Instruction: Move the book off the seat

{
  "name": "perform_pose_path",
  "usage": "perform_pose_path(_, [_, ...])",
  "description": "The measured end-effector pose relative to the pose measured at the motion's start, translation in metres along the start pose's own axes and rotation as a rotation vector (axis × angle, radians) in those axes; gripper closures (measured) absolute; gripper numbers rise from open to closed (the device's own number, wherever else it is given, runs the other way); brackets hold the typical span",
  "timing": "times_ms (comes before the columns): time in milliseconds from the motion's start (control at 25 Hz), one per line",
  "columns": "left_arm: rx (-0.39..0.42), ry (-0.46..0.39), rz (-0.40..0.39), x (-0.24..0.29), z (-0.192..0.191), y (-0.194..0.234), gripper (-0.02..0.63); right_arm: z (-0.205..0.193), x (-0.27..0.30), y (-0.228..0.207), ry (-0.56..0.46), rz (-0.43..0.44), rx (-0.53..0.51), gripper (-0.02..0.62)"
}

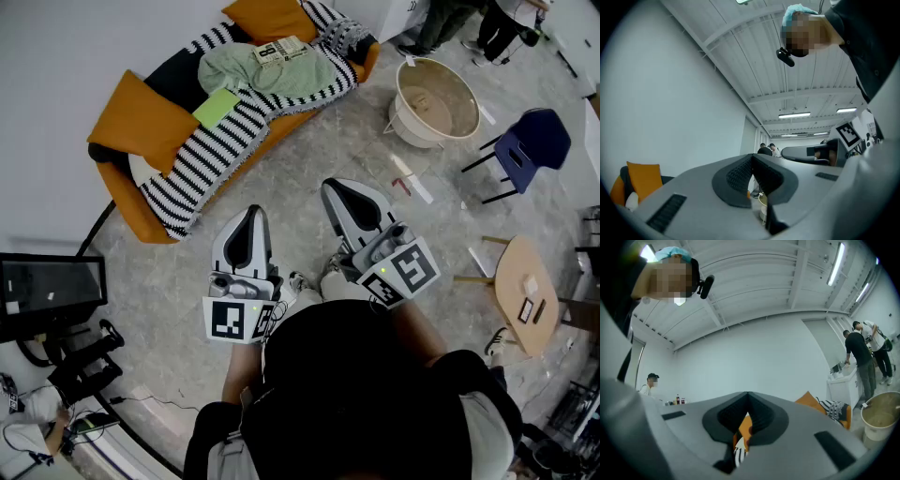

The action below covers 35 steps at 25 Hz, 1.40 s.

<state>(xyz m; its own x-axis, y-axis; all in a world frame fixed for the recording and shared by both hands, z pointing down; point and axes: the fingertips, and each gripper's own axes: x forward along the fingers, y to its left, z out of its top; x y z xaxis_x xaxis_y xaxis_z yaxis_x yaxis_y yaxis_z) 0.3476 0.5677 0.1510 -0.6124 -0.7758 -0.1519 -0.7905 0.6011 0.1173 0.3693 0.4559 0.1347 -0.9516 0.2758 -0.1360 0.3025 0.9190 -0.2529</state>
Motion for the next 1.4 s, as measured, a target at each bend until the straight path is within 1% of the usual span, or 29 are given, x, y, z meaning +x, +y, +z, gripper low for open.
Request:
perform_pose_path(160, [0.044, 0.009, -0.018, 0.009, -0.003, -0.018, 0.597, 0.008, 0.003, -0.009, -0.013, 0.026, -0.016, 0.581])
perform_pose_path(240, [0.043, 0.015, -0.016, 0.013, -0.004, -0.023, 0.597, 0.011, 0.001, -0.013, -0.017, 0.034, -0.02, 0.581])
perform_pose_path(320, [0.037, 0.014, -0.016, 0.018, -0.003, -0.027, 0.597, 0.013, -0.001, -0.019, -0.021, 0.035, -0.018, 0.581])
perform_pose_path(520, [0.085, 0.023, -0.037, 0.036, -0.003, -0.042, 0.597, 0.02, -0.006, -0.039, -0.037, 0.031, -0.008, 0.581])
perform_pose_path(640, [0.079, 0.03, -0.04, 0.048, -0.006, -0.049, 0.597, 0.026, -0.011, -0.052, -0.045, 0.022, -0.02, 0.581])
perform_pose_path(800, [0.082, 0.027, -0.045, 0.067, -0.01, -0.064, 0.597, 0.035, -0.021, -0.078, -0.062, 0.015, 0.001, 0.58])
perform_pose_path(880, [0.084, 0.023, -0.05, 0.074, -0.013, -0.073, 0.597, 0.039, -0.026, -0.089, -0.063, 0.009, -0.005, 0.58])
perform_pose_path(1000, [0.092, 0.014, -0.045, 0.082, -0.017, -0.085, 0.597, 0.044, -0.034, -0.1, -0.07, 0.016, -0.021, 0.58])
perform_pose_path(1120, [0.093, 0.015, -0.047, 0.087, -0.02, -0.095, 0.597, 0.052, -0.039, -0.108, -0.088, 0.015, -0.013, 0.58])
perform_pose_path(1280, [0.097, 0.022, -0.047, 0.099, -0.022, -0.089, 0.597, 0.053, -0.029, -0.118, -0.084, 0.012, -0.017, 0.58])
perform_pose_path(1400, [0.073, 0.012, -0.028, 0.109, -0.027, -0.075, 0.597, 0.049, -0.02, -0.125, -0.077, 0.012, -0.026, 0.58])
